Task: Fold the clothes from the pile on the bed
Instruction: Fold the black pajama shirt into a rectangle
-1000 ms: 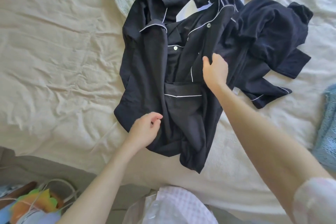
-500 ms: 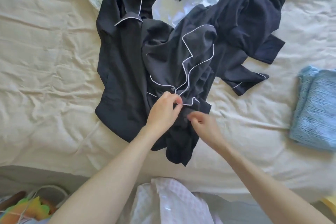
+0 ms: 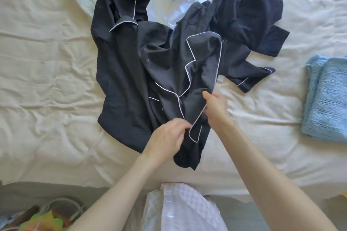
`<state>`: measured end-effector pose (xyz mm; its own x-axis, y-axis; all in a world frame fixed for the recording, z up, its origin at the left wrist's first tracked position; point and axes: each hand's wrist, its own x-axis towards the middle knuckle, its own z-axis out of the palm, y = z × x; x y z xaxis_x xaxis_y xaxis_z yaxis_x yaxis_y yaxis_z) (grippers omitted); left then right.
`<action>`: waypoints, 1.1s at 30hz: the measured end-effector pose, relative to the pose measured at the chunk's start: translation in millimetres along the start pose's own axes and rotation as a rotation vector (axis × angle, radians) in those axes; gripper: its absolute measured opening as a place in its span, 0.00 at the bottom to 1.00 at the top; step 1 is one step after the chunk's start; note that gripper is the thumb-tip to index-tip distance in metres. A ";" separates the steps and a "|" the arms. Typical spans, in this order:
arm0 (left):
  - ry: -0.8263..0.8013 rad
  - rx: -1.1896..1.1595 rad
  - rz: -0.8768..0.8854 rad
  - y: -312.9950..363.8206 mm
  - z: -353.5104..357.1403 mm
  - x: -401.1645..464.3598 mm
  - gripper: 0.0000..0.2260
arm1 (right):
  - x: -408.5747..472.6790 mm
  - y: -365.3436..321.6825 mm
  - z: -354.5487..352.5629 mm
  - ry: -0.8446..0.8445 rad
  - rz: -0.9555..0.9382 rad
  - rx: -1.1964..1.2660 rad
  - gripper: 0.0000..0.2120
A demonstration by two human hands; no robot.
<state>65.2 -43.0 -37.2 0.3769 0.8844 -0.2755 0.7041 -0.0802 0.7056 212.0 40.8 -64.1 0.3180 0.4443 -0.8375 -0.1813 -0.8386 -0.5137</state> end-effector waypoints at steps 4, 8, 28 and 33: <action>-0.071 -0.031 -0.192 -5.6 -28.6 25.8 0.15 | -3.0 -3.3 -36.8 -0.050 0.220 0.554 0.16; -0.041 -0.102 -0.176 11.2 -65.4 31.8 0.14 | -33.0 -35.3 -61.4 -0.014 0.037 0.500 0.15; 0.458 -0.203 0.280 209.3 -367.3 -71.9 0.13 | -433.2 -285.8 -23.9 -0.595 -1.258 -0.710 0.11; 0.569 -0.246 0.249 221.8 -420.4 -139.1 0.04 | -511.2 -298.1 -11.3 -0.710 -1.408 -0.651 0.09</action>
<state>-84.1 9.5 432.1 0.0869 0.9630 0.2549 0.4536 -0.2661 0.8505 113.9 60.2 519.3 -0.5913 0.7907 0.1587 0.2953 0.3954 -0.8698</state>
